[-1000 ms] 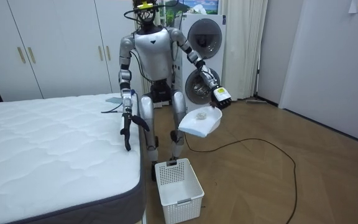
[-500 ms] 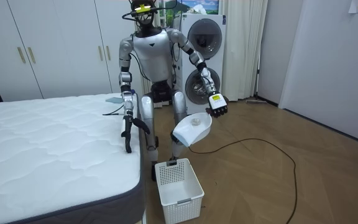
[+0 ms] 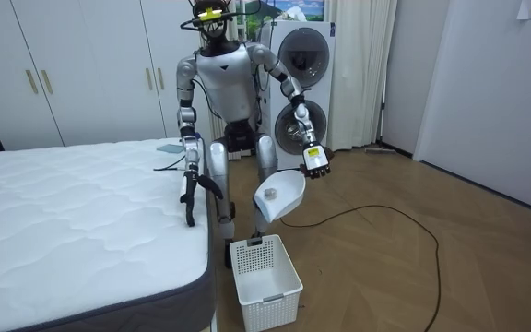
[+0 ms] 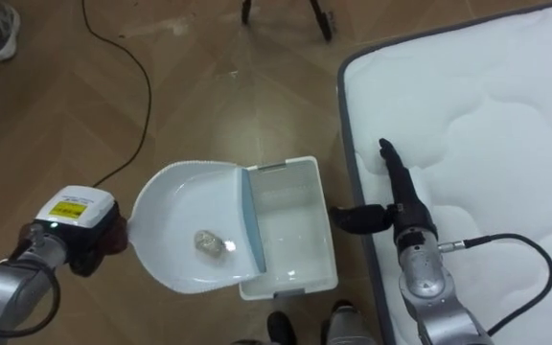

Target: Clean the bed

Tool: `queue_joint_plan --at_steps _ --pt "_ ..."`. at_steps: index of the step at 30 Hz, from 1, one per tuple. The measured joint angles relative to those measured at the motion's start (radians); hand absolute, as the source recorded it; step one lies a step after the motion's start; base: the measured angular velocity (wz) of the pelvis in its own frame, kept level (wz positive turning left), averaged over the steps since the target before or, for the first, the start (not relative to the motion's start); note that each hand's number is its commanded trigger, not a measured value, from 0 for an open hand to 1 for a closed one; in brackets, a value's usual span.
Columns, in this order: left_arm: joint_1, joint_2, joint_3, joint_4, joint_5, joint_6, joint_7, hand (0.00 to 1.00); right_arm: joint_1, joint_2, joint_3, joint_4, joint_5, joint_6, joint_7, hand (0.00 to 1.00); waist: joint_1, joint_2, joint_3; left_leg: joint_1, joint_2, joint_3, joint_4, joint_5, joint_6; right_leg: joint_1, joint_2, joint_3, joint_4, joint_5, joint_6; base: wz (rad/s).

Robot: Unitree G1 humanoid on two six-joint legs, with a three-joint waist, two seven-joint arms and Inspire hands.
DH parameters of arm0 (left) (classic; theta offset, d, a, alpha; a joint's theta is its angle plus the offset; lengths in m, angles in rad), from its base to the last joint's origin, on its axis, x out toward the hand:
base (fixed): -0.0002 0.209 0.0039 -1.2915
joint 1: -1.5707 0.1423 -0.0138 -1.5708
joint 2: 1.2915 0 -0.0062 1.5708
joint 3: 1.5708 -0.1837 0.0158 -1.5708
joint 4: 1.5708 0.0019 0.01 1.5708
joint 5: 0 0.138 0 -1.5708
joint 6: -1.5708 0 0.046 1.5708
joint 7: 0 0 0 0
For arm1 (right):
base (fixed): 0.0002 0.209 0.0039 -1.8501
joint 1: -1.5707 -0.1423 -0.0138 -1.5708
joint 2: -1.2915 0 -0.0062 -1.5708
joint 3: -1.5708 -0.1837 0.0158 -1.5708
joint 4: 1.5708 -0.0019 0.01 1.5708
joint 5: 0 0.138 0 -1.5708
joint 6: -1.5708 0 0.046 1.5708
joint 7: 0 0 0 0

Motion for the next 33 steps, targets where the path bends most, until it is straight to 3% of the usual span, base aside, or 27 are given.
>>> queue_joint_plan --at_steps 14,33 --pt "0.0 0.0 -0.019 -0.014 0.027 0.008 -0.04 1.0 0.001 0.005 0.007 -0.001 0.003 -0.011 -0.023 0.0 -0.001 0.03 -0.0021 0.003 0.0 -0.001 -0.003 0.0 0.0 0.0 0.002 0.004 0.0 0.0 0.0 0.0" --pt "0.002 0.002 -0.02 -0.018 0.028 0.028 -0.128 1.0 0.002 0.019 0.008 0.003 0.012 -0.013 -0.033 0.0 0.003 0.033 -0.0042 0.005 0.002 -0.001 0.0 0.0 0.0 0.005 0.005 0.004 -0.005 0.001 -0.001 0.0"
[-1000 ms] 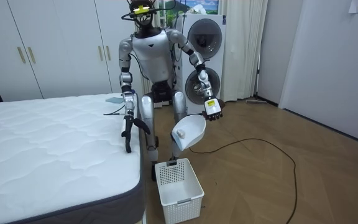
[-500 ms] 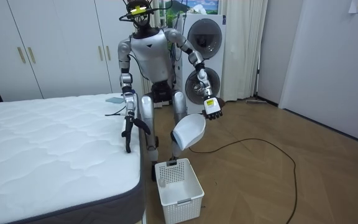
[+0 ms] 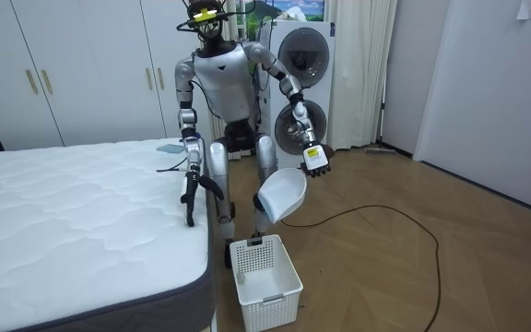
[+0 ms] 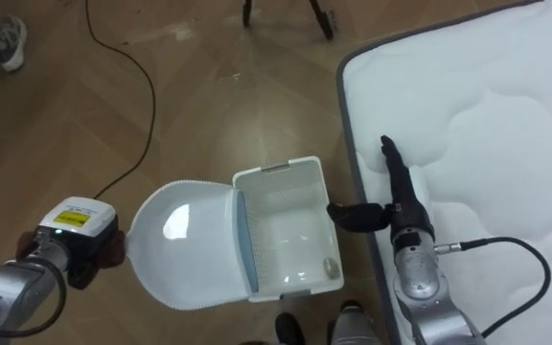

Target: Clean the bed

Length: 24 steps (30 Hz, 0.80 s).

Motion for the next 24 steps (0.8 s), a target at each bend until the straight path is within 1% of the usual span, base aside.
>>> queue_joint_plan --at_steps 2,5,6,11,13,14,15,16,17,18,19,20,21,22,23,24 --pt "0.0 0.004 0.0 -0.007 0.0 -0.001 -0.002 1.0 -0.001 0.001 0.009 0.0 0.001 -0.001 -0.01 0.0 0.004 0.001 -0.0011 0.002 0.001 0.0 -0.001 0.0 0.0 0.003 0.001 0.0 -0.003 0.001 0.0 0.0" --pt "0.002 0.026 0.0 -0.021 0.0 -0.002 0.0 1.0 0.001 0.001 0.023 0.003 0.001 -0.001 -0.039 0.0 0.005 0.001 -0.0015 0.013 0.0 0.0 -0.008 0.0 0.0 0.013 0.001 0.0 -0.007 0.001 0.0 0.0" --pt "0.003 0.031 0.0 -0.022 0.0 -0.002 0.006 1.0 0.003 0.001 0.028 0.004 0.001 -0.001 -0.046 0.0 0.005 0.002 -0.0032 0.022 0.0 0.0 -0.017 0.001 0.0 0.019 0.001 0.0 -0.011 0.002 0.001 0.0" --pt "0.008 0.035 0.0 -0.029 0.0 -0.002 0.007 1.0 0.004 -0.001 0.028 0.032 0.009 -0.002 -0.044 0.0 0.002 -0.003 -0.0059 0.056 -0.002 0.0 -0.031 0.002 0.0 0.051 0.002 0.0 -0.021 0.001 0.002 0.0" --pt "0.008 0.035 0.001 -0.038 0.0 -0.002 0.008 1.0 0.005 -0.003 0.027 0.036 0.035 -0.002 -0.041 0.0 0.005 -0.004 -0.0063 0.068 -0.002 0.0 -0.035 0.002 0.0 0.064 0.002 0.0 -0.027 0.001 0.002 -0.03" --pt "0.008 0.035 0.002 -0.039 -0.002 -0.004 0.014 1.0 0.006 -0.003 0.028 0.036 0.063 -0.002 -0.037 0.0 0.006 -0.009 -0.0086 0.076 -0.002 0.002 -0.036 0.002 0.0 0.069 0.003 0.003 -0.028 0.001 0.002 -0.09" --pt "0.008 0.035 0.006 -0.038 -0.002 -0.011 0.023 1.0 0.007 -0.005 0.027 0.036 0.077 -0.002 -0.031 0.0 0.008 -0.018 -0.0099 0.084 -0.001 0.007 -0.037 0.002 0.0 0.075 0.005 0.01 -0.028 0.001 0.002 -0.13" --pt "0.008 0.035 0.009 -0.038 -0.003 -0.016 0.03 1.0 0.009 -0.007 0.027 0.036 0.078 -0.002 -0.029 0.0 0.011 -0.024 -0.0098 0.09 0.0 0.009 -0.037 0.002 0.0 0.079 0.007 0.014 -0.029 0.002 0.002 -0.18" --pt "0.008 0.034 0.02 -0.039 -0.009 -0.033 0.035 1.0 0.021 -0.012 0.026 0.036 0.081 -0.004 -0.022 0.0 0.025 -0.036 -0.0143 0.099 0.001 0.011 -0.037 0.002 0.0 0.087 0.012 0.022 -0.033 0.002 0.002 -0.19" --pt "0.01 0.033 0.033 -0.043 -0.011 -0.053 0.044 1.0 0.04 -0.024 0.025 0.036 0.086 -0.006 -0.016 0.0 0.032 -0.044 -0.0172 0.111 0.006 0.01 -0.037 0.001 0.0 0.104 0.021 0.029 -0.049 0.009 0.005 -0.19" --pt "0.016 0.033 0.041 -0.047 -0.011 -0.061 0.053 1.0 0.05 -0.029 0.023 0.035 0.087 -0.006 -0.01 0.0 0.037 -0.046 -0.0164 0.121 0.011 0.011 -0.037 0.001 0.0 0.112 0.027 0.031 -0.063 0.014 0.005 -0.42" --pt "0.046 0.03 0.075 -0.063 -0.011 -0.071 0.064 1.0 0.065 -0.032 0.018 0.035 0.087 -0.006 0.0 0.0 0.059 -0.061 -0.0175 0.147 0.017 0.016 -0.049 0.001 0.0 0.133 0.042 0.056 -0.085 0.026 0.004 -0.78" --pt "0.084 0.018 0.117 -0.073 -0.012 -0.075 0.08 1.0 0.072 -0.037 0.018 0.035 0.089 -0.005 0.011 0.0 0.077 -0.075 -0.0189 0.175 0.018 0.014 -0.068 0.001 -0.001 0.148 0.057 0.091 -0.1 0.036 0.005 -0.91" --pt "0.098 0.011 0.13 -0.077 -0.012 -0.075 0.082 1.0 0.077 -0.04 0.018 0.034 0.092 -0.005 0.014 0.0 0.083 -0.081 -0.0184 0.189 0.017 0.011 -0.074 0.001 -0.001 0.158 0.062 0.103 -0.107 0.039 0.006 -0.81" --pt "0.117 -0.008 0.15 -0.077 -0.012 -0.077 0.084 1.0 0.084 -0.049 0.017 0.034 0.093 -0.005 0.018 0.0 0.09 -0.085 -0.0207 0.213 0.015 -0.013 -0.088 0.0 -0.006 0.18 0.071 0.121 -0.125 0.046 0.01 -0.51" --pt "0.126 -0.026 0.163 -0.077 -0.013 -0.082 0.085 1.0 0.085 -0.058 0.017 0.034 0.092 0.0 0.025 0.0 0.089 -0.091 -0.0212 0.23 0.015 -0.022 -0.094 -0.004 -0.012 0.198 0.077 0.13 -0.136 0.05 0.013 -0.38"
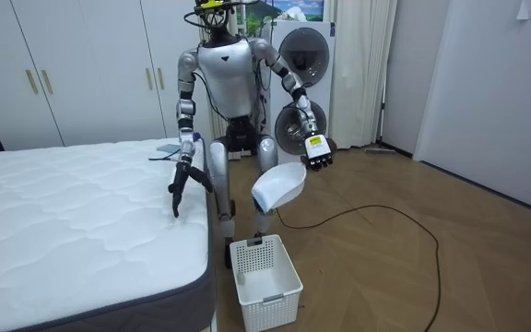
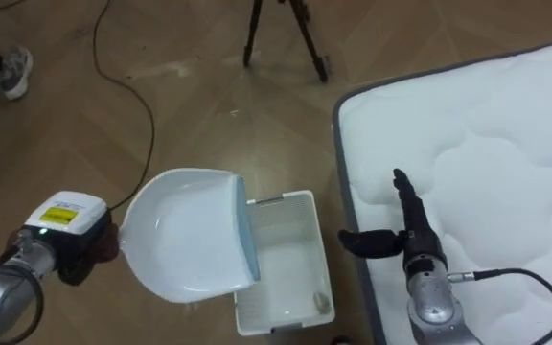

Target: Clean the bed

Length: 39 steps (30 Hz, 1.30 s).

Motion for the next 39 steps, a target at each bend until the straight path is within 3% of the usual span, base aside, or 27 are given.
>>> queue_joint_plan --at_steps 6,10,13,17,21,23,24,25,26,27,28,29,31,32,34,37,38,39 --pt "0.045 -0.062 0.007 -0.039 -0.077 -0.03 0.002 1.0 0.048 -0.012 -0.042 -0.042 0.0 0.003 0.052 0.0 -0.009 -0.052 -0.0117 0.076 0.003 -0.009 -0.035 -0.002 0.002 0.08 0.02 0.042 -0.073 0.033 0.015 -0.24" --pt "0.06 -0.092 0.007 -0.04 -0.154 -0.056 0.004 1.0 0.069 -0.008 -0.067 -0.074 -0.006 0.005 0.064 0.0 -0.011 -0.054 -0.0128 0.124 0.009 -0.011 -0.045 -0.031 0.005 0.118 0.037 0.071 -0.091 0.042 0.025 -0.36" --pt "0.072 -0.113 0.011 -0.038 -0.211 -0.057 0.011 1.0 0.092 -0.009 -0.07 -0.101 -0.021 0.012 0.073 0.0 -0.003 -0.064 -0.013 0.176 0.014 0.05 -0.083 -0.034 0.009 0.131 0.047 0.072 -0.096 0.057 0.028 -0.64" --pt "0.08 -0.117 0.031 -0.039 -0.235 -0.066 0.013 1.0 0.121 -0.008 -0.07 -0.171 -0.022 0.015 0.078 0.0 -0.003 -0.064 -0.0127 0.216 0.038 0.163 -0.08 -0.06 0.006 0.13 0.052 0.004 -0.103 0.084 0.012 -0.88" --pt "0.093 -0.116 0.065 -0.039 -0.294 -0.069 0.045 1.0 0.121 -0.008 -0.07 -0.207 -0.021 0.027 0.1 0.0 0.0 -0.064 -0.0128 0.246 0.058 0.294 -0.08 -0.071 0.003 0.12 0.027 -0.181 -0.127 0.125 -0.03 -1.05" --pt "0.091 -0.117 0.093 -0.039 -0.314 -0.069 0.052 1.0 0.121 -0.006 -0.07 -0.221 -0.023 0.03 0.107 0.0 0.016 -0.061 -0.0121 0.262 0.075 0.39 -0.106 -0.079 -0.001 0.125 0.014 -0.315 -0.152 0.155 -0.06 -1.24" --pt "0.096 -0.129 0.1 -0.038 -0.315 -0.064 0.054 1.0 0.124 -0.008 -0.069 -0.219 -0.022 0.034 0.107 0.0 0.035 -0.058 -0.0099 0.287 0.079 0.454 -0.11 -0.087 -0.007 0.128 -0.025 -0.382 -0.066 0.102 -0.045 -1.2" --pt "0.1 -0.138 0.1 -0.038 -0.316 -0.062 0.054 1.0 0.126 -0.009 -0.069 -0.218 -0.021 0.036 0.106 0.0 0.041 -0.051 -0.0102 0.302 0.079 0.477 -0.111 -0.091 -0.01 0.138 -0.052 -0.398 -0.02 0.07 -0.031 -1.13" --pt "0.102 -0.151 0.1 -0.04 -0.337 -0.063 0.054 1.0 0.124 -0.01 -0.069 -0.218 -0.022 0.036 0.104 0.0 0.054 -0.042 -0.0086 0.328 0.077 0.516 -0.118 -0.097 -0.018 0.167 -0.109 -0.41 0.038 0.024 0.012 -0.97" --pt "0.099 -0.154 0.102 -0.044 -0.373 -0.063 0.057 1.0 0.115 -0.004 -0.064 -0.217 -0.022 0.035 0.104 0.0 0.055 -0.045 -0.0117 0.337 0.074 0.54 -0.118 -0.101 -0.027 0.189 -0.146 -0.398 0.036 0.001 0.046 -0.89" --pt "0.097 -0.154 0.107 -0.046 -0.388 -0.063 0.06 1.0 0.108 0.001 -0.061 -0.216 -0.021 0.035 0.104 0.0 0.054 -0.048 -0.0112 0.337 0.071 0.544 -0.109 -0.101 -0.03 0.195 -0.152 -0.382 0.014 -0.003 0.056 -0.59" --pt "0.091 -0.164 0.112 -0.045 -0.395 -0.06 0.063 1.0 0.105 0.004 -0.057 -0.216 -0.021 0.035 0.104 0.0 0.047 -0.047 -0.0091 0.329 0.075 0.53 -0.1 -0.096 -0.035 0.19 -0.133 -0.359 -0.022 0.002 0.051 -0.56" --pt "0.097 -0.173 0.115 -0.046 -0.396 -0.059 0.067 1.0 0.107 0.004 -0.053 -0.214 -0.022 0.035 0.105 0.0 0.066 -0.042 -0.0119 0.327 0.08 0.408 -0.095 -0.091 -0.036 0.187 -0.095 -0.315 -0.06 0.026 0.037 -0.87" --pt "0.097 -0.175 0.116 -0.042 -0.396 -0.054 0.067 1.0 0.104 0.007 -0.046 -0.215 -0.03 0.035 0.105 0.0 0.076 -0.036 -0.0128 0.324 0.089 0.314 -0.092 -0.091 -0.037 0.204 -0.065 -0.303 -0.095 0.051 0.026 -0.87" --pt "0.1 -0.181 0.113 -0.039 -0.409 -0.042 0.067 1.0 0.105 0.018 -0.043 -0.222 -0.06 0.035 0.105 0.0 0.058 -0.037 -0.0118 0.314 0.106 0.293 -0.057 -0.087 -0.044 0.23 -0.044 -0.289 -0.147 0.08 0.02 -0.51" --pt "0.115 -0.201 0.106 -0.034 -0.43 -0.031 0.065 1.0 0.104 0.03 -0.025 -0.237 -0.07 0.035 0.106 0.0 0.024 -0.04 -0.0066 0.302 0.119 0.274 0.036 -0.085 -0.05 0.268 -0.032 -0.229 -0.185 0.099 0.024 -0.44" --pt "0.112 -0.218 0.106 -0.03 -0.431 -0.03 0.066 1.0 0.105 0.038 -0.029 -0.239 -0.068 0.035 0.106 0.0 0.016 -0.05 -0.0004 0.28 0.114 0.203 0.028 -0.093 -0.06 0.274 -0.034 -0.182 -0.187 0.105 0.029 -0.33" --pt "0.106 -0.239 0.105 -0.035 -0.431 -0.032 0.067 1.0 0.104 0.04 -0.039 -0.243 -0.065 0.036 0.109 0.0 0.008 -0.039 -0.0077 0.268 0.121 0.128 -0.062 -0.078 -0.066 0.251 -0.023 -0.149 -0.179 0.106 0.037 -0.51"
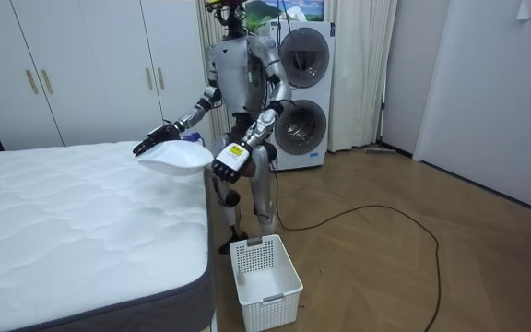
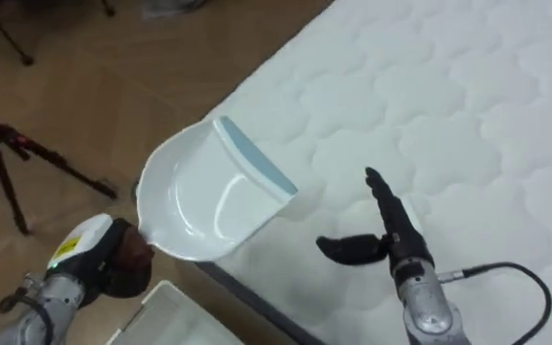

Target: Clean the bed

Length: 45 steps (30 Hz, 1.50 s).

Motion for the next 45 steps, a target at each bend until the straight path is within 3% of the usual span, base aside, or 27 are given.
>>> queue_joint_plan --at_steps 1,3,4,5,6,7,9,11,12,15,17,21,28,31,33,34,35,36,37,45 --pt "0.001 -0.01 0.001 -0.002 -0.001 0.0 0.004 1.0 -0.002 0.003 -0.003 0.0 -0.001 0.001 0.007 0.0 0.008 -0.003 -0.0012 0.007 -0.006 0.011 -0.001 0.002 0.004 -0.016 0.004 0.012 0.009 0.001 0.005 -0.75" --pt "0.01 -0.027 -0.001 0.005 -0.005 0.003 0.005 1.0 0.002 0.006 0.006 -0.004 -0.019 0.003 0.046 0.0 0.024 -0.015 -0.0006 0.032 -0.004 0.093 -0.007 0.005 0.006 -0.027 0.013 0.006 0.001 0.019 0.005 -0.99" --pt "0.02 -0.029 -0.001 0.006 -0.011 0.004 0.005 1.0 0.004 0.006 0.006 -0.01 -0.027 0.009 0.056 0.0 0.025 -0.015 -0.0006 0.045 -0.004 0.113 -0.01 0.004 0.005 -0.028 0.017 0.008 -0.003 0.024 0.004 -1.09" --pt "0.039 -0.029 -0.001 0.005 -0.036 0.005 0.005 1.0 0.011 0.006 0.007 -0.034 -0.042 0.026 0.067 0.0 0.025 -0.014 -0.0009 0.066 -0.004 0.136 -0.018 0.004 0.005 -0.022 0.031 0.031 -0.018 0.04 0.001 -1.2" --pt "0.056 -0.03 0.004 0.006 -0.043 0.01 0.007 1.0 0.013 0.01 0.008 -0.046 -0.064 0.032 0.075 0.0 0.033 -0.013 -0.0008 0.084 -0.014 0.121 -0.021 0.003 0.004 -0.022 0.05 0.081 -0.031 0.053 0.0 -1.27" --pt "0.061 -0.03 0.006 0.006 -0.043 0.012 0.007 1.0 0.013 0.011 0.008 -0.05 -0.07 0.034 0.078 0.0 0.04 -0.013 -0.0008 0.092 -0.017 0.097 -0.023 0.003 0.004 -0.025 0.06 0.106 -0.032 0.059 -0.002 -1.42" --pt "0.075 -0.032 0.025 0.005 -0.035 0.012 0.008 1.0 0.013 0.024 0.008 -0.072 -0.084 0.04 0.104 0.0 0.05 -0.01 -0.0032 0.107 -0.042 -0.1 -0.037 -0.001 0.005 -0.044 0.1 0.202 -0.027 0.076 -0.007 -1.38" --pt "0.082 -0.033 0.038 0.003 -0.035 0.011 0.008 1.0 0.014 0.027 0.009 -0.078 -0.086 0.041 0.125 0.0 0.045 -0.004 -0.0044 0.11 -0.057 -0.208 -0.038 -0.002 0.006 -0.047 0.124 0.262 -0.027 0.091 -0.004 -1.0" --pt "0.087 -0.033 0.04 -0.005 -0.035 0.011 0.008 1.0 0.022 0.026 0.006 -0.083 -0.086 0.043 0.134 0.0 0.034 -0.001 -0.0051 0.119 -0.063 -0.229 -0.046 -0.002 0.006 -0.047 0.134 0.29 -0.026 0.096 -0.001 -0.79" --pt "0.091 -0.033 0.046 -0.056 -0.035 -0.002 0.009 1.0 0.039 0.028 -0.004 -0.103 -0.09 0.044 0.145 0.0 0.008 0.004 -0.0057 0.131 -0.053 -0.212 -0.089 -0.023 0.005 -0.07 0.159 0.307 -0.014 0.107 0.002 -0.33" --pt "0.096 -0.034 0.048 -0.064 -0.035 -0.014 0.017 1.0 0.04 0.034 -0.004 -0.113 -0.102 0.043 0.157 0.0 0.015 -0.001 -0.0061 0.138 -0.053 -0.189 -0.098 -0.026 0.01 -0.077 0.168 0.318 -0.012 0.12 0.0 -0.33" --pt "0.117 -0.034 0.048 -0.064 -0.035 -0.014 0.017 1.0 0.042 0.044 -0.025 -0.123 -0.133 0.043 0.173 0.0 -0.009 -0.002 -0.0087 0.141 -0.053 -0.182 -0.098 -0.026 0.009 -0.079 0.176 0.333 -0.01 0.124 -0.002 -0.13" --pt "0.119 -0.044 0.047 -0.064 -0.038 -0.014 0.017 1.0 0.052 0.051 -0.031 -0.19 -0.155 0.043 0.172 0.0 -0.019 -0.004 -0.0091 0.142 -0.053 -0.168 -0.1 -0.026 0.009 -0.089 0.186 0.348 -0.011 0.13 -0.005 -0.13" --pt "0.126 -0.044 0.048 -0.065 -0.038 -0.014 0.018 1.0 0.055 0.064 -0.025 -0.193 -0.198 0.044 0.174 0.0 -0.008 -0.009 -0.0092 0.142 -0.056 -0.1 -0.084 -0.026 0.009 -0.089 0.197 0.39 -0.022 0.145 0.002 -0.38" --pt "0.137 -0.044 0.048 -0.065 -0.039 -0.014 0.018 1.0 0.055 0.063 -0.019 -0.192 -0.213 0.044 0.185 0.0 0.01 -0.013 -0.0081 0.155 -0.056 -0.032 -0.092 -0.026 0.009 -0.091 0.194 0.366 -0.025 0.156 -0.002 -0.49" --pt "0.137 -0.044 0.048 -0.065 -0.039 -0.014 0.018 1.0 0.055 0.063 -0.019 -0.192 -0.216 0.044 0.187 0.0 0.016 -0.014 -0.0073 0.16 -0.055 -0.02 -0.099 -0.028 0.012 -0.093 0.192 0.343 -0.024 0.159 -0.007 -0.42" --pt "0.137 -0.045 0.05 -0.065 -0.039 -0.014 0.018 0.51 0.055 0.063 -0.02 -0.187 -0.218 0.044 0.194 0.0 0.016 -0.02 -0.0078 0.16 -0.049 -0.004 -0.102 -0.034 0.015 -0.101 0.178 0.285 -0.018 0.16 -0.017 -0.24" --pt "0.135 -0.049 0.05 -0.065 -0.041 -0.014 0.017 0.12 0.055 0.062 -0.021 -0.182 -0.224 0.044 0.195 0.0 0.015 -0.024 -0.0076 0.16 -0.045 -0.001 -0.101 -0.039 0.016 -0.108 0.16 0.229 -0.009 0.157 -0.026 -0.09" --pt "0.135 -0.051 0.05 -0.065 -0.044 -0.014 0.015 0.0 0.055 0.062 -0.023 -0.179 -0.227 0.044 0.196 0.0 0.012 -0.025 -0.008 0.161 -0.044 -0.001 -0.1 -0.042 0.015 -0.108 0.157 0.217 -0.009 0.156 -0.029 0.0" --pt "0.133 -0.054 0.058 -0.075 -0.153 -0.018 0.008 0.0 0.071 0.062 -0.03 -0.108 -0.223 0.045 0.202 0.0 -0.012 -0.03 -0.0049 0.16 -0.05 -0.038 -0.097 -0.045 0.012 -0.085 0.169 0.227 -0.052 0.173 -0.031 0.01"
